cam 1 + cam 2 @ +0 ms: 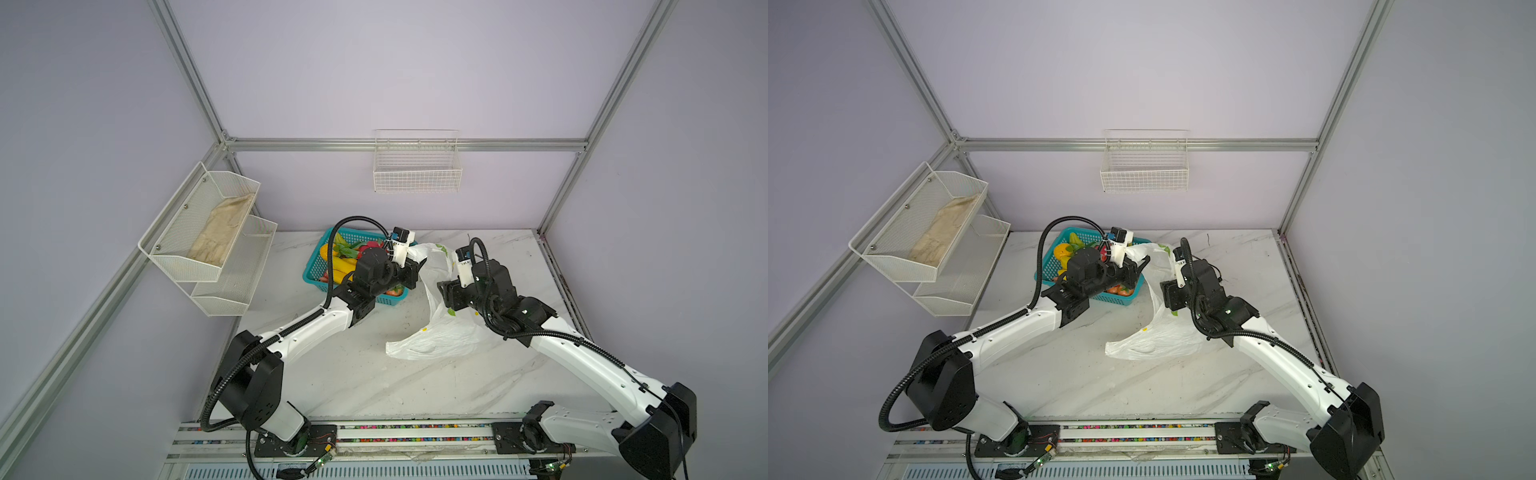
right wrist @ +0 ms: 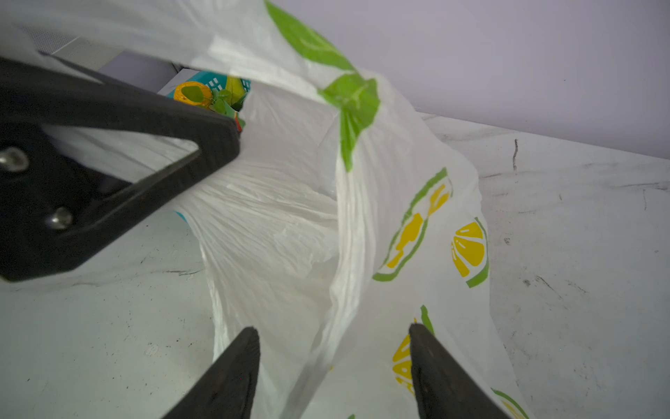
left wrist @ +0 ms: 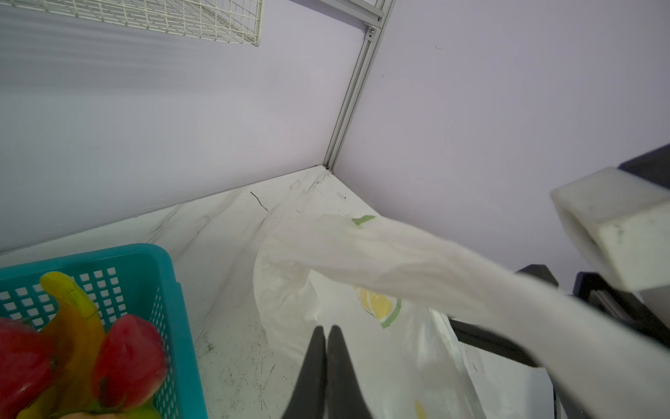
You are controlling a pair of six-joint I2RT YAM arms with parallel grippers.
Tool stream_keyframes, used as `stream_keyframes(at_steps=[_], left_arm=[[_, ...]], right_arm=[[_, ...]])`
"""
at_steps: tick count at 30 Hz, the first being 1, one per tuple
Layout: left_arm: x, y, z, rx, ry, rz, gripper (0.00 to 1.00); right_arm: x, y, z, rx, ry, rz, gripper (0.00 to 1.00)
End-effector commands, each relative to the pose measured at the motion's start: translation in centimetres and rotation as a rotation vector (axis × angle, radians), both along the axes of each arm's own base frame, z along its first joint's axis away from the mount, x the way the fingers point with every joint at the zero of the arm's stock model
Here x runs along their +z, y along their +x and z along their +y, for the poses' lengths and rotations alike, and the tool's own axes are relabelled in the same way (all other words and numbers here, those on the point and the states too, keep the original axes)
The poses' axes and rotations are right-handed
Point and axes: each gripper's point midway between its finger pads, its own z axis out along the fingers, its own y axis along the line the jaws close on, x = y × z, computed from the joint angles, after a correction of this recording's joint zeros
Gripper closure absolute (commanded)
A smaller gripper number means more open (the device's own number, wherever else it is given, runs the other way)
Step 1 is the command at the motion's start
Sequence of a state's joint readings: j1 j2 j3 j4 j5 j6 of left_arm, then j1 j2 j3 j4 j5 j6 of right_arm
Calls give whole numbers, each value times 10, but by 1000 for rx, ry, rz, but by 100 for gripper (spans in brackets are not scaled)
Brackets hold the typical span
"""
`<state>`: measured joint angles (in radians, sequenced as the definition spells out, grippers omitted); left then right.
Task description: Place the fake fruits into the plastic bag and tie a complex knot
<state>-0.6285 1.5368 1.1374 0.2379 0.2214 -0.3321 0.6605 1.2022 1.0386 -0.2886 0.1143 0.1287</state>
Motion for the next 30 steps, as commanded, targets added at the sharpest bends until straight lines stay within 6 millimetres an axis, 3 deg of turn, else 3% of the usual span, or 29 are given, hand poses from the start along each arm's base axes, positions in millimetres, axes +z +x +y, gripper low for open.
stream_keyframes(at_steps=[1,6,9,12,15,17,19,21,24,26,28,30], left_arm=[[62,-5,5,0,-94,-97,100],[61,-4,7,10,-101,-92,100],[59,-2,11,33,-96,-90,100],[54,3,19,58,-93,-76,100],[43,9,27,74,-79,-57,100],[28,13,31,77,-64,-31,100],[10,18,35,83,-47,0,100],[-13,24,40,101,-35,50,98],[-37,32,48,113,-46,103,86],[-43,31,55,103,-58,118,69],[-44,23,61,88,-66,122,52],[-43,8,67,77,-74,126,43]], right_arm=[[-15,1,5,-59,34,32,28],[-30,1,13,-88,62,62,24],[-34,3,-6,-192,36,62,27],[-23,0,-31,-283,4,23,43],[-10,-3,-55,-337,-16,-10,67],[-4,0,-69,-359,-13,-8,89],[5,3,-68,-315,22,-2,100],[15,4,-58,-227,92,17,100],[28,6,-47,-154,194,38,100],[36,9,-42,-134,256,45,100],[42,13,-38,-127,315,50,100],[45,18,-36,-132,359,50,100]])
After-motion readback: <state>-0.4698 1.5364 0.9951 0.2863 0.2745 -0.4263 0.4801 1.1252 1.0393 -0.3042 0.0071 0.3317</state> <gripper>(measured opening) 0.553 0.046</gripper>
